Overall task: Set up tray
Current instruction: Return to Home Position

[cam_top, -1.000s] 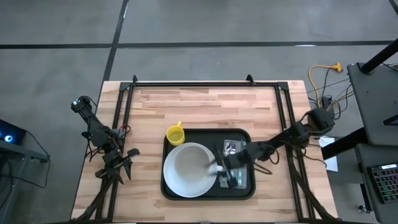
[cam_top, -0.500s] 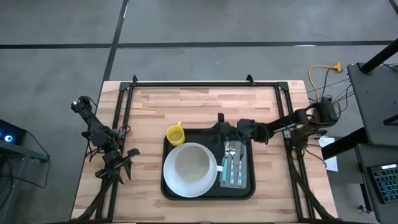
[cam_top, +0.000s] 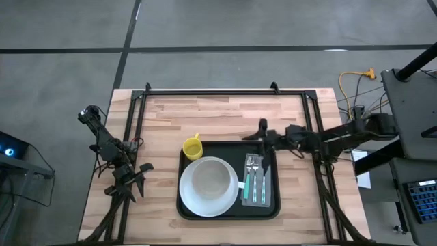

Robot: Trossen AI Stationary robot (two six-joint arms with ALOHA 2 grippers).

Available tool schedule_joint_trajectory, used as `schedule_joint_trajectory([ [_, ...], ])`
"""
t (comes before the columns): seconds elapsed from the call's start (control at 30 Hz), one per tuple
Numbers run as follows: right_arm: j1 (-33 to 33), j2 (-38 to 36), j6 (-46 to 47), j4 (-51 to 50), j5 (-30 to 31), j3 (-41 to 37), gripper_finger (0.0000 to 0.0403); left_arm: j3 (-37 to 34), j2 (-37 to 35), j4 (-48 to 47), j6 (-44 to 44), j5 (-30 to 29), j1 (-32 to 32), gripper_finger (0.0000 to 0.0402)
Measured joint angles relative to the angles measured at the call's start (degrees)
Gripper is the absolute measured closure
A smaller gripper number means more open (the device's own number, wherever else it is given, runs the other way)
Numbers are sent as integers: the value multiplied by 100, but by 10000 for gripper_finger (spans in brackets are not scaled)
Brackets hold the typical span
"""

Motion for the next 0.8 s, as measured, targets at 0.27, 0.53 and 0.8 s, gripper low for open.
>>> schedule_joint_trajectory([
  [0.27,-15,-1165,-392,-9,-22,-800,281,1,0,0,0,0,-2,269],
  [0.53,-121,-2258,-284,-17,30,-1483,277,1,0,0,-2,2,-2,269],
  [0.8,-125,-3150,-338,-811,33,-1727,269,2,0,0,-1,1,-2,269],
])
